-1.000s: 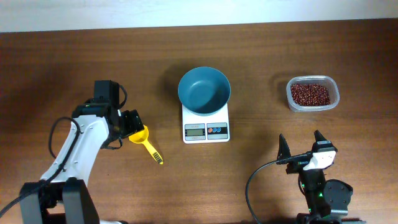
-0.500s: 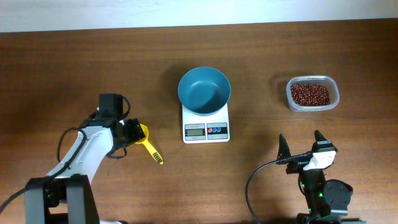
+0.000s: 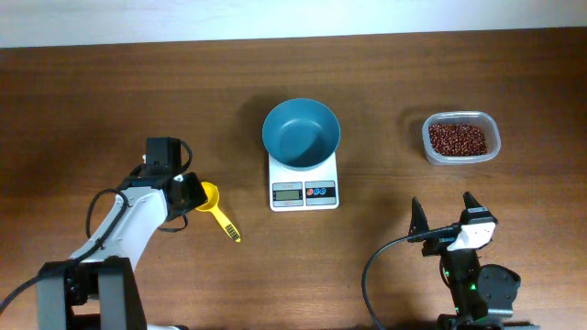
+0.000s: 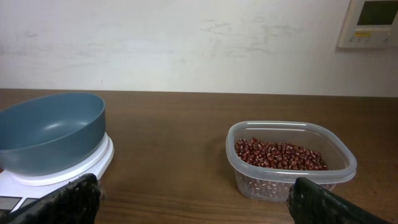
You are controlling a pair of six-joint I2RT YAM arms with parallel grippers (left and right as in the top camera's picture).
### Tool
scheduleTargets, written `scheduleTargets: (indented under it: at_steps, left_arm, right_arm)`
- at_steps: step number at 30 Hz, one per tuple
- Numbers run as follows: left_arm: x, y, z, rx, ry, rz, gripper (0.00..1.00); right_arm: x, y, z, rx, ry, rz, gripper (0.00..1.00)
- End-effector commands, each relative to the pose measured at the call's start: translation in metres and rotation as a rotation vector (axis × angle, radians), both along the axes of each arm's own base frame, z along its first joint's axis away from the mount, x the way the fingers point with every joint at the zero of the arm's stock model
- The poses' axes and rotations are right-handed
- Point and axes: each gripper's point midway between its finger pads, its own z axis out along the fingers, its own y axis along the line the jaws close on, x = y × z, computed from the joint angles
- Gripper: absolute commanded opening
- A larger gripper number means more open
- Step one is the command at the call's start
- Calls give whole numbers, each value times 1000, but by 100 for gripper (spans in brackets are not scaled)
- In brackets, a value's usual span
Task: Scoop item into bowl and weigh 50g on scale
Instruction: 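Reach the left gripper down and grasp the yellow scoop's bowl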
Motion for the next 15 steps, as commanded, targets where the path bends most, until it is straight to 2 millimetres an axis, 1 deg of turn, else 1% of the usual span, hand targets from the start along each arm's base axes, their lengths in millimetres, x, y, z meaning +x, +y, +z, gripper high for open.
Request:
scheduleTargets:
  at_steps: [1, 4, 8, 12, 13, 15]
  left_arm:
    - [-3, 1, -6, -2, 13, 5, 46]
    - [-3, 1, -7, -2, 17, 5, 41]
    - [-4, -2, -14, -14, 38, 1, 40]
    - [-6, -7, -29, -45, 73, -7, 40]
    - [-8, -7, -33, -45, 86, -7, 34]
    - [-10, -7, -40, -46, 107, -6, 17]
  right_arm:
    - [0, 4, -3, -6, 5, 18, 99]
    - [0, 4, -3, -6, 5, 18, 99]
    - [0, 4, -3, -6, 5, 18, 99]
    - [0, 4, -3, -6, 5, 18, 99]
    - [0, 4, -3, -6, 5, 18, 99]
    - [0, 4, -3, -6, 5, 18, 99]
